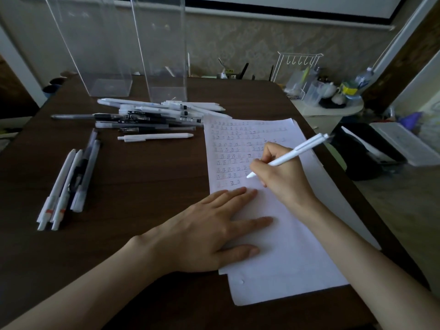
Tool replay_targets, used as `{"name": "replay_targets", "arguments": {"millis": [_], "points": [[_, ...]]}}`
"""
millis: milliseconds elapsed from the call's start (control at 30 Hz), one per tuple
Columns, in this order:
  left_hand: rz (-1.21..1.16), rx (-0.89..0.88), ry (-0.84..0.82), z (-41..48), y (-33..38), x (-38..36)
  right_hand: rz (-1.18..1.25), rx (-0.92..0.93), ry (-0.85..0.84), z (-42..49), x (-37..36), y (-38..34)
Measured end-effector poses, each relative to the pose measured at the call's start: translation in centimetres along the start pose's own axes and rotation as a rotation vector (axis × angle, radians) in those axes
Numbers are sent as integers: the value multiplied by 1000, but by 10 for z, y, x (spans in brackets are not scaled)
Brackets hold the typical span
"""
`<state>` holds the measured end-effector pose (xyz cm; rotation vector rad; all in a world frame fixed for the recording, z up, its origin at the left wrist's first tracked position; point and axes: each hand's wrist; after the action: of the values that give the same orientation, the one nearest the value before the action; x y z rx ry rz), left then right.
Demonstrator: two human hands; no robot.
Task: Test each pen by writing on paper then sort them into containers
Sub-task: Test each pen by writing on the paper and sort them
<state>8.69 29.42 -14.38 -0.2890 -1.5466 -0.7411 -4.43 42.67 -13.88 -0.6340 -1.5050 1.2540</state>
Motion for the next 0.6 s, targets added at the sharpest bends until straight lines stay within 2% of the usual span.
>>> {"name": "replay_targets", "arguments": {"millis": [267,600], "points": [[27,-3,28,0,-1,-2,-96,72,-6,2,-3,5],[21,-6,51,-1,-3,-3,-80,29,-24,0,-2,1]]}}
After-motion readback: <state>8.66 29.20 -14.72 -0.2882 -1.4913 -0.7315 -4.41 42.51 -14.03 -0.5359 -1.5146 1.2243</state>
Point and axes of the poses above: each hand's wrist, its own z-axis towards the middle knuckle, its own x-axis out of the back of the hand, y = z × x, and after that the axes turned 9 degrees about -x, right-handed
